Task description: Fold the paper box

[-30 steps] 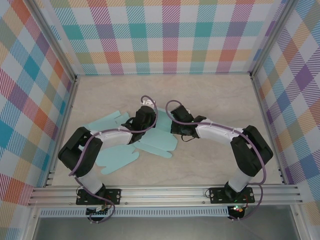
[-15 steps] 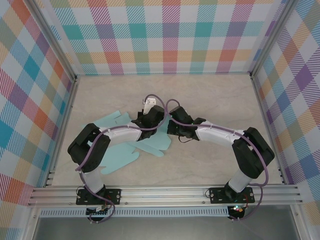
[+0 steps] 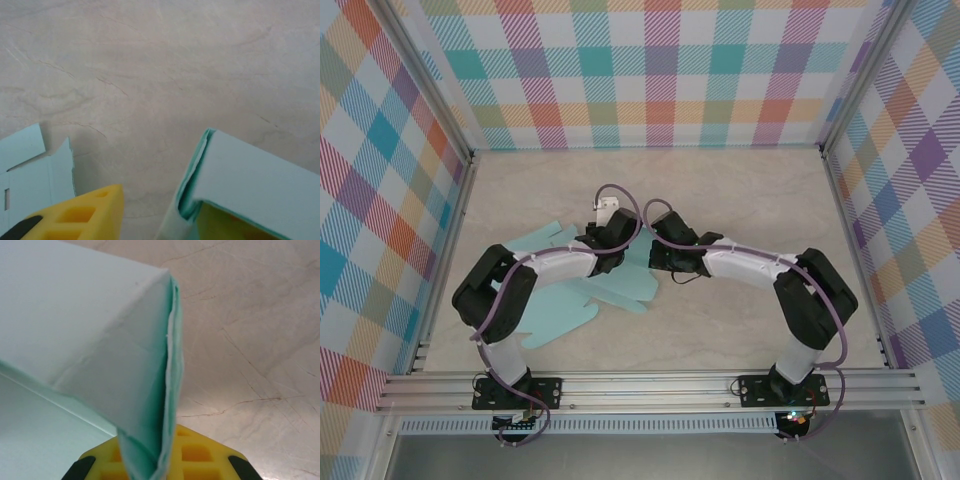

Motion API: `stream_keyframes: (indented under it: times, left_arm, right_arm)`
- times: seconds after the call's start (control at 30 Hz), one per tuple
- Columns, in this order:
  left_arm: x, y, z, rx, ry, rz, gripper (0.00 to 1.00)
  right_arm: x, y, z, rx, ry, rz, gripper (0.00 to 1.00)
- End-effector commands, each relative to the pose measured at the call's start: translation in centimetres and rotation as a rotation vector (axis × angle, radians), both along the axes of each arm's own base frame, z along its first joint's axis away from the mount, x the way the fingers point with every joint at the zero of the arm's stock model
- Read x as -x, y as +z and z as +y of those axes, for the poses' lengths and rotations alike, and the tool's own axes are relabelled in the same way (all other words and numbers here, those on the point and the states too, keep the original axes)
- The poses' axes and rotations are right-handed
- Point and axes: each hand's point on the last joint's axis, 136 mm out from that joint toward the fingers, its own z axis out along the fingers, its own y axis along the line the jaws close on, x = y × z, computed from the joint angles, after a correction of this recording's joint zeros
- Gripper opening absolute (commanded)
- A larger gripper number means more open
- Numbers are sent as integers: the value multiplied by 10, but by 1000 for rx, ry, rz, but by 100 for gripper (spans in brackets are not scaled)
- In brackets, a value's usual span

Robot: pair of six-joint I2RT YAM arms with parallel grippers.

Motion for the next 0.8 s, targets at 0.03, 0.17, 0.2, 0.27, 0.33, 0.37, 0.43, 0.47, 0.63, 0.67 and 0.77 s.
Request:
stream_keyframes:
  times: [0.03, 0.17, 0.2, 0.27, 0.33, 0.37, 0.43, 0.47, 0.63, 0.67, 0.77]
  left_arm:
    - [9, 9, -3, 11, -74, 44, 42]
    - [20, 1, 4, -3, -82, 83, 45]
    - [22, 0, 5, -2, -83, 90, 48]
    - [27, -1, 6, 4, -92, 106, 56]
    - [31, 3, 3, 35, -115, 115, 64]
    - [34, 7, -1, 61, -137, 115, 68]
    - [38, 20, -9, 118, -177, 109, 74]
    - [41, 27, -14, 149, -204, 108, 76]
    - [55, 64, -33, 274, -312, 104, 93]
    - [58, 70, -36, 297, -336, 105, 96]
    - [67, 83, -43, 337, -383, 122, 98]
  right_arm:
    - [-3, 6, 9, -10, 5, 5, 0]
    - [-3, 4, 10, -10, 7, 12, 0]
    - [-3, 4, 10, -7, 7, 13, 0]
    - [-3, 3, 9, 2, 8, 13, 0]
    - [-3, 2, 6, 18, 8, 13, 0]
    - [-4, 2, 4, 27, 8, 13, 0]
    - [-4, 1, 0, 43, 10, 18, 0]
    - [-4, 1, -2, 48, 12, 24, 0]
    - [-1, 3, -14, 84, 55, 76, 0]
    - [2, 3, -18, 95, 68, 92, 0]
    - [8, 6, -26, 109, 107, 145, 0]
